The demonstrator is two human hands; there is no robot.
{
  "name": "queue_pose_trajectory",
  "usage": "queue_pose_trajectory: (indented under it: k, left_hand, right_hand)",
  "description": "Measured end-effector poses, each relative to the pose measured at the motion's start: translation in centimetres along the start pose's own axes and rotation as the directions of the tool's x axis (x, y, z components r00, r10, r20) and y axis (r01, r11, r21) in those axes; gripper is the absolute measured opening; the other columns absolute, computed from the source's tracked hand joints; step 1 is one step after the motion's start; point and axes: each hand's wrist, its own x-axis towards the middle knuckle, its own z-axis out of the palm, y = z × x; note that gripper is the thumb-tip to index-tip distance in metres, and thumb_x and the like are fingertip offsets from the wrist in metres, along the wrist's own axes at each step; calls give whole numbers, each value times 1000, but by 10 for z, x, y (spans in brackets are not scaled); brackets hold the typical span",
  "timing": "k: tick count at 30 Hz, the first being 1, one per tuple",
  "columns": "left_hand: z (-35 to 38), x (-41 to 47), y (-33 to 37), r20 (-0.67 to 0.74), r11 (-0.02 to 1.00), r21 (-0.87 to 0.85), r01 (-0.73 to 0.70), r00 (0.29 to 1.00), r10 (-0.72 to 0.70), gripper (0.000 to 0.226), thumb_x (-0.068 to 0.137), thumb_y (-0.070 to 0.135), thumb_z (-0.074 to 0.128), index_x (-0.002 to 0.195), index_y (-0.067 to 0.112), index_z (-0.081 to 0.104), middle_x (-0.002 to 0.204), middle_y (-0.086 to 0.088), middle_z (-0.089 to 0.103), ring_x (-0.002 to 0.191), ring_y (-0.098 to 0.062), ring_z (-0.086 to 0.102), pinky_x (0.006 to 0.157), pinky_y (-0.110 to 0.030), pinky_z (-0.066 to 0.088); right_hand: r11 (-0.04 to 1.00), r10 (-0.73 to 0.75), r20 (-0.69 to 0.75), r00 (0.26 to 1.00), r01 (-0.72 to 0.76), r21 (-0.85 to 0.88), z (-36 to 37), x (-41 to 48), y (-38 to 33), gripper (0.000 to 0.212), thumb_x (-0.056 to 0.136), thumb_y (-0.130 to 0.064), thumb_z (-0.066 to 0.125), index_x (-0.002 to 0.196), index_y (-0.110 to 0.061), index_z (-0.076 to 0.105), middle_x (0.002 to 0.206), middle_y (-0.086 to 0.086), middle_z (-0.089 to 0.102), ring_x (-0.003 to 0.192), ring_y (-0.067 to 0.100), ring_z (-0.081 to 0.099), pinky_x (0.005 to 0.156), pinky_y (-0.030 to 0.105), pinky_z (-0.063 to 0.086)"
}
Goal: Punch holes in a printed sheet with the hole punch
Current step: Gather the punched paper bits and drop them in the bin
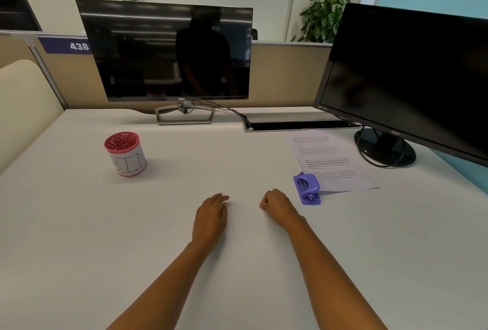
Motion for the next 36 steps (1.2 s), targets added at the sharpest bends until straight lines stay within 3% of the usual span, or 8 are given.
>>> queue_pose_trajectory:
  k: [2, 5, 9, 12, 15, 21, 26, 36]
  left_hand:
    - [-1, 2, 10, -14, 990, -129, 62, 998, -64, 32, 97, 16, 39, 123, 12, 58, 129, -4, 58, 122, -20, 50, 105, -29, 36]
    - [-4, 8, 25, 145, 799, -491, 347, 937, -317, 27, 93, 14, 49, 111, 2, 65, 100, -11, 69, 92, -23, 65, 86, -30, 52]
    - [-15, 19, 38, 546, 274, -706, 653, 748, -377, 22, 90, 13, 57, 95, -6, 65, 88, -18, 68, 78, -25, 66, 74, -31, 58]
    - [-19, 26, 38, 595, 134, -729, 671, 718, -360, 14, 88, 5, 58, 87, -7, 65, 86, -18, 68, 79, -23, 66, 67, -24, 59]
    - [-23, 32, 33, 628, 59, -714, 698, 675, -388, 9, 85, -1, 60, 85, -8, 65, 86, -19, 67, 78, -22, 66, 64, -24, 59]
    - [-28, 42, 26, 645, 47, -691, 722, 644, -411, 10, 81, 0, 66, 88, -8, 67, 80, -15, 69, 66, -17, 68, 62, -23, 59]
    - [-30, 52, 21, 539, 113, -745, 657, 694, -478, 15, 83, 2, 65, 94, -8, 65, 79, -14, 67, 69, -19, 64, 56, -20, 58]
    - [-26, 73, 8, 360, 309, -749, 586, 751, -553, 30, 82, 7, 67, 106, -10, 63, 95, -19, 66, 79, -24, 63, 86, -32, 52]
  right_hand:
    - [1000, -15, 52, 999, 14, 20, 2, -1, -2, 24, 91, 10, 38, 105, 11, 58, 103, 27, 51, 112, 41, 48, 68, 4, 43]
    - [997, -71, 41, 997, 70, 25, 5, -6, -13, 35, 89, 7, 36, 60, -12, 46, 86, 19, 45, 80, 27, 43, 66, 30, 38]
    - [977, -182, 13, 983, 179, 119, 14, -10, -27, 25, 95, -8, 40, 89, 6, 60, 93, 23, 58, 76, 24, 49, 61, 25, 39]
    - [959, -217, 6, 976, 212, 186, 15, -8, -31, 23, 95, -13, 44, 99, 0, 63, 101, 11, 62, 85, 12, 52, 64, 12, 40]
    - [944, -204, -3, 979, 197, 265, 14, -4, -32, 19, 93, -18, 52, 100, -6, 64, 105, 6, 65, 87, 10, 55, 72, 13, 42]
    - [902, -236, 15, 972, 213, 375, 5, 4, -37, 12, 88, -17, 61, 95, -12, 70, 84, -7, 67, 77, 3, 61, 69, 7, 45]
    - [964, -147, -147, 978, 175, 202, 4, 19, -31, 17, 90, -12, 58, 102, -5, 69, 105, 8, 70, 94, 17, 64, 78, 16, 46]
    - [988, -152, -149, 977, 152, -7, 15, 40, -31, 20, 86, -16, 64, 100, -3, 68, 106, 12, 66, 94, 23, 63, 84, 25, 50]
